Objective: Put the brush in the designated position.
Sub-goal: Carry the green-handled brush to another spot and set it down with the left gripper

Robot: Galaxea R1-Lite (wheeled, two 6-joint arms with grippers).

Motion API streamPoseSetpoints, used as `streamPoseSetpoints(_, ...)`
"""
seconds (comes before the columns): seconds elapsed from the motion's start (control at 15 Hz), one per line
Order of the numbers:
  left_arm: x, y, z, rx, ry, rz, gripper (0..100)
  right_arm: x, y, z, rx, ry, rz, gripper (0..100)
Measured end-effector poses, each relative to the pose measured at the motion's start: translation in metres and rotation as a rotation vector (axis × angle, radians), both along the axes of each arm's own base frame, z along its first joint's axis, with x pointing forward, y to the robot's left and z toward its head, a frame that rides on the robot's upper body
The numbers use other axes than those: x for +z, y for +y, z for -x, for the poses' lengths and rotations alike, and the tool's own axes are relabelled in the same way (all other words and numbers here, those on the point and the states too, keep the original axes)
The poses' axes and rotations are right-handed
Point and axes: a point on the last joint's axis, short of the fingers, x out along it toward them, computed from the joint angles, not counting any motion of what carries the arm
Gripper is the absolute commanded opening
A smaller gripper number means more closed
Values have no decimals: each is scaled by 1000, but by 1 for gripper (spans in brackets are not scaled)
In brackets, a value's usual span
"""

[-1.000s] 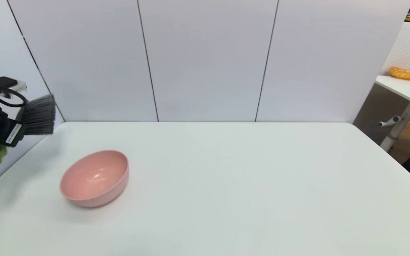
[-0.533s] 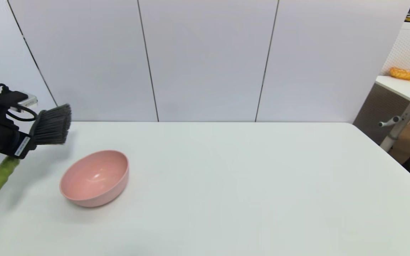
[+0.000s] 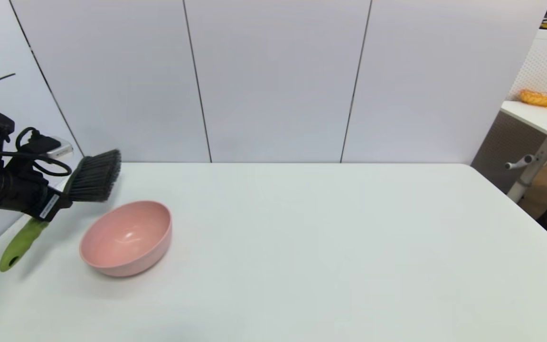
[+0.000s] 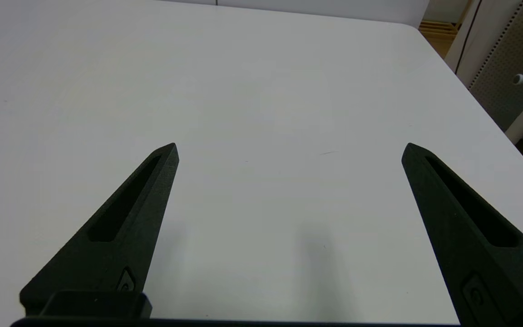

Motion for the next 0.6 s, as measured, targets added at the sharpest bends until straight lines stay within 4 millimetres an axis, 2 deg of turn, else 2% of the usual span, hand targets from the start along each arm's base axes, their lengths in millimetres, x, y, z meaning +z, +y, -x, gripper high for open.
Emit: streamPoseSetpoints(0.6, -17, -3, -30, -55, 32, -9, 0, 0, 0, 0, -1, 0, 0, 100)
